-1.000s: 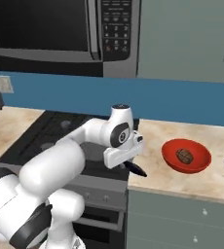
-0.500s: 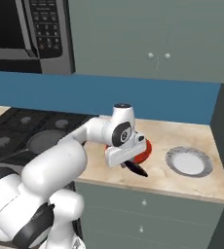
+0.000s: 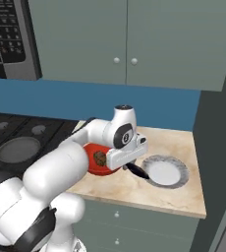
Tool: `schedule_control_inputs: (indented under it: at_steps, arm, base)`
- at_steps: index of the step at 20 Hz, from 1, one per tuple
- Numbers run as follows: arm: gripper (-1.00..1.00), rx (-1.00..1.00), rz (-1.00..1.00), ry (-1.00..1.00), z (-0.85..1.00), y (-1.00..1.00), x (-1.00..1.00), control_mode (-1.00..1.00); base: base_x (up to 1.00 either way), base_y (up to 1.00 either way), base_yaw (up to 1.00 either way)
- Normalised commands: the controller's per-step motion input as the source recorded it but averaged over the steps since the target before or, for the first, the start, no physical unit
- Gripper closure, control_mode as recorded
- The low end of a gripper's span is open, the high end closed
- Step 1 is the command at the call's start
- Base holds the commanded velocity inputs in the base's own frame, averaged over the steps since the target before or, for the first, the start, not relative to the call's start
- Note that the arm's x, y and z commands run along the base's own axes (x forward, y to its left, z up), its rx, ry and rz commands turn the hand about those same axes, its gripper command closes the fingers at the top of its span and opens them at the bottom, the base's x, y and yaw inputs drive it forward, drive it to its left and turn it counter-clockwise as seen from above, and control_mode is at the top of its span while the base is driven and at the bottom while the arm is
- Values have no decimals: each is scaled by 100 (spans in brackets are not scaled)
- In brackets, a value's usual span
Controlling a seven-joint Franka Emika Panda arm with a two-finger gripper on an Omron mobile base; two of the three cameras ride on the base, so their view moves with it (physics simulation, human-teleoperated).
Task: Place the fish on the plate and place the potato on the same plate.
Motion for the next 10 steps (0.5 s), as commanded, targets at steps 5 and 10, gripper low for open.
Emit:
schedule_control_inputs:
  at_steps: [5, 10]
  arm:
    - [100, 0, 0, 0, -3, -8, 0, -100]
    - [100, 2, 0, -1, -14, -63, 1, -100]
  base:
    - [3, -38, 0]
    - [0, 0, 0]
